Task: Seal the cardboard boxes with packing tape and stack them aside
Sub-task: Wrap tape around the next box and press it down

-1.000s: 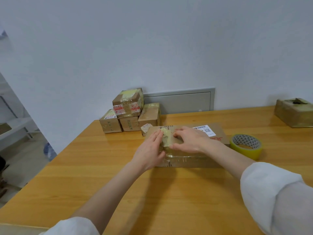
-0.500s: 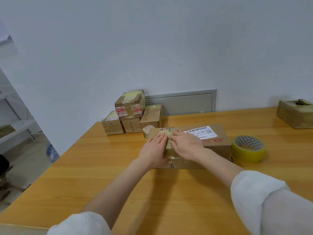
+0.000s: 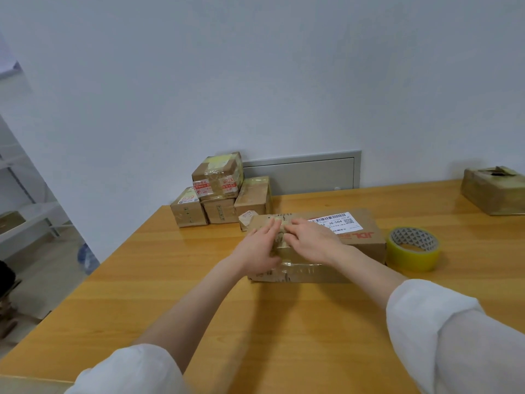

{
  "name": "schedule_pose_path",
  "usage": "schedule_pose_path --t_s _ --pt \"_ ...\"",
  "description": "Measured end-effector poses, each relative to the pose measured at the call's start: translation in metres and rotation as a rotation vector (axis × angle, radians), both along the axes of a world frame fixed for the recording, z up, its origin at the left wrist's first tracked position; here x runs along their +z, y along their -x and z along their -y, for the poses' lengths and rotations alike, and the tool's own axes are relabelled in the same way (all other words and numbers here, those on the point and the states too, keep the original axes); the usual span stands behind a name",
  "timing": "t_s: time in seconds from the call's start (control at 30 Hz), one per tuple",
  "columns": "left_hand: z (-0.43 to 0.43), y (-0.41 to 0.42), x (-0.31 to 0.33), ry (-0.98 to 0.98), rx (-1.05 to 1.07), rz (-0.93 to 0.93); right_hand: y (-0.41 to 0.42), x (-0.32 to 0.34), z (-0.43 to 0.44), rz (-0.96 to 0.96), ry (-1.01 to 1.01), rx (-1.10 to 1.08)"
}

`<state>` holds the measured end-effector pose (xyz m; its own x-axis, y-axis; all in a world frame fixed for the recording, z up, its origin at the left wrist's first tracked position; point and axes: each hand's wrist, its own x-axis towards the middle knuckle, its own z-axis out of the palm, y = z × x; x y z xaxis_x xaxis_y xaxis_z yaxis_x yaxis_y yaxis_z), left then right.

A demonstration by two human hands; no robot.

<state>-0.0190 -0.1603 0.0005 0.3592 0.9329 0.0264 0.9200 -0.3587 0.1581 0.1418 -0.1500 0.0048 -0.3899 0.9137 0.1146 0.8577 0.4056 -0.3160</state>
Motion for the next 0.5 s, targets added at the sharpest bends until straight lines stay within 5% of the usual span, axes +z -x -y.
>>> schedule_pose_path --t_s 0.13,0.27,0.5 --pt "-0.01 0.011 0.018 -0.117 0.144 0.291 -0.015 0.004 0.008 -0.101 -0.069 -0.031" --pt "-0.016 0.013 0.021 -0.1 0.18 0.239 -0.021 0.0 0.016 0.115 -0.126 0.07" --pt "-0.023 0.021 0.021 0.057 0.239 0.111 -0.032 0.004 0.01 0.078 -0.08 0.12"
